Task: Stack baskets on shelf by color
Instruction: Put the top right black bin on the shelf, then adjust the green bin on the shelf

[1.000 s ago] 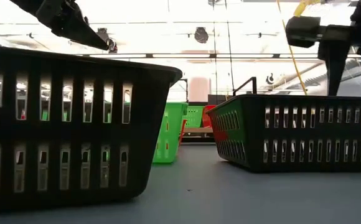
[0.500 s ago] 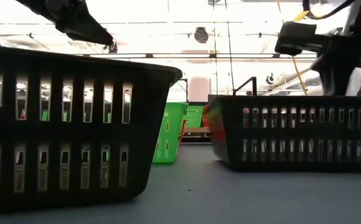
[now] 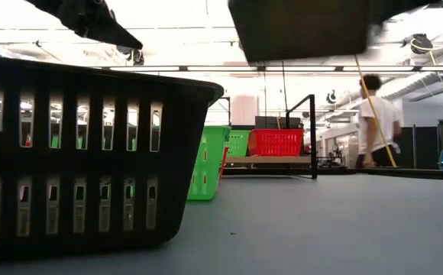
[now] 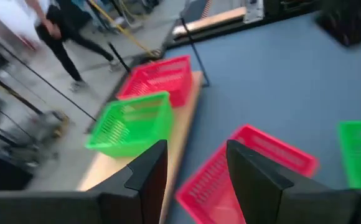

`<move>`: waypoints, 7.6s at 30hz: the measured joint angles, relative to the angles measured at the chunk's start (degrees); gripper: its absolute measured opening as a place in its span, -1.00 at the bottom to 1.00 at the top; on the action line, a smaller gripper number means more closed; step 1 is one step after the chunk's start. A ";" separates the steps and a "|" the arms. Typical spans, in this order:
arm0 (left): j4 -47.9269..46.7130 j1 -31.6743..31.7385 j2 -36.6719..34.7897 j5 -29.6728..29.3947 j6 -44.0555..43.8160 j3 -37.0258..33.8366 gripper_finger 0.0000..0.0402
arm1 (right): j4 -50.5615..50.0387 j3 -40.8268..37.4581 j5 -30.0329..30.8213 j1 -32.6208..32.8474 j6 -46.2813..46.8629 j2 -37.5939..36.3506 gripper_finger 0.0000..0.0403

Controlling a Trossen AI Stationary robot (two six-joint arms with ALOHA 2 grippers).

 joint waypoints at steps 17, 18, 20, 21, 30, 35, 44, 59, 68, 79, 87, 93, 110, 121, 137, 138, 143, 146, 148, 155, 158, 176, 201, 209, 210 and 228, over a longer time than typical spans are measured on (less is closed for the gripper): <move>-0.25 10.60 -0.81 -9.51 0.48 0.04 -0.16 | 29.62 23.76 -8.16 -43.12 14.56 32.25 -0.99; -2.00 10.35 -1.00 -9.60 -0.40 0.04 -0.16 | 27.29 27.39 -7.09 -42.85 15.62 34.86 -0.99; -5.18 9.82 -1.45 -9.63 -2.48 0.04 -0.16 | 22.82 33.79 -5.35 -42.15 17.24 39.13 -0.99; -7.27 9.57 -1.76 -9.61 -3.48 0.04 -0.16 | 20.23 36.66 -4.70 -41.73 18.19 41.04 -0.99; -8.17 8.98 -2.05 -9.63 -5.89 0.04 -0.16 | 15.08 47.28 -3.28 -39.55 25.82 51.15 -0.99; -8.22 8.40 -2.05 -9.46 -6.47 0.04 -0.16 | 13.33 47.25 -3.21 -39.66 28.35 54.59 -0.99; -5.59 8.01 -2.05 -9.40 -4.98 0.04 -0.16 | 13.35 47.11 -3.22 -39.60 28.14 55.38 -0.98; -1.91 8.05 -2.05 -9.42 -0.94 0.04 -0.16 | 9.78 46.69 -3.00 -39.25 28.30 55.36 -0.98; -1.75 8.05 -2.05 -9.42 -0.94 0.04 -0.16 | 11.05 42.12 -2.07 -39.49 23.64 55.31 -0.91; -1.53 8.05 -2.05 -9.42 -0.92 0.04 -0.16 | 12.97 41.75 1.50 -39.49 18.85 55.09 -0.50; -1.59 8.05 -2.05 -9.42 -0.68 0.02 -0.16 | 15.89 41.75 1.70 -38.77 18.89 53.57 -0.46; -1.99 8.09 -2.05 -9.42 -0.59 0.00 -0.16 | 9.84 41.84 4.12 -38.58 18.20 48.01 -0.48; -2.93 8.60 -2.03 -9.44 -2.10 0.00 -0.16 | -0.85 36.66 -8.30 -49.85 14.61 45.17 -0.48; -2.46 8.60 -2.03 -9.50 -0.10 0.00 -0.16 | 0.91 32.03 -9.39 -47.00 14.63 44.23 -0.48; 0.46 8.60 -2.03 -9.49 3.05 0.00 -0.16 | -2.49 32.09 -9.38 -44.35 16.34 37.78 -0.48; 0.68 8.64 -2.03 -9.50 3.65 0.00 -0.16 | -2.28 32.09 -9.50 -43.86 16.06 37.74 -0.48; 0.94 8.64 -2.03 -9.46 4.41 0.00 -0.16 | -2.99 32.07 -10.76 -42.15 13.53 37.89 -0.48; 0.91 8.64 -2.03 -9.46 4.41 0.00 -0.16 | -0.48 29.88 -10.55 -41.86 12.41 37.72 -0.48; 0.89 8.64 -2.03 -9.46 4.39 0.00 -0.16 | -0.18 28.49 -10.47 -41.85 12.22 37.92 -0.48; 0.80 8.64 -2.03 -9.45 5.12 0.00 -0.16 | -0.18 24.55 -2.73 -41.95 11.17 37.92 -0.48; 0.80 8.64 -2.03 -9.46 5.30 0.00 -0.16 | 0.19 24.47 -1.45 -42.00 11.14 37.91 -0.48; 1.28 8.64 -2.03 -9.44 6.61 0.00 -0.16 | 19.31 24.57 10.37 -43.41 3.52 37.28 -0.48; 3.51 8.22 -2.03 -9.46 8.26 0.00 -0.16 | 11.04 24.54 8.65 -45.73 7.36 38.74 -0.48; 4.18 7.61 -2.03 -9.46 9.42 0.00 -0.16 | 10.80 24.53 8.65 -43.79 8.41 38.79 -0.48; 4.21 7.61 -2.03 -9.46 9.44 0.00 -0.16 | 10.96 24.53 8.65 -43.46 8.61 38.79 -0.48; 5.09 7.64 -2.03 -9.46 9.77 0.00 -0.16 | 11.55 24.53 12.88 -42.75 7.41 38.77 -0.48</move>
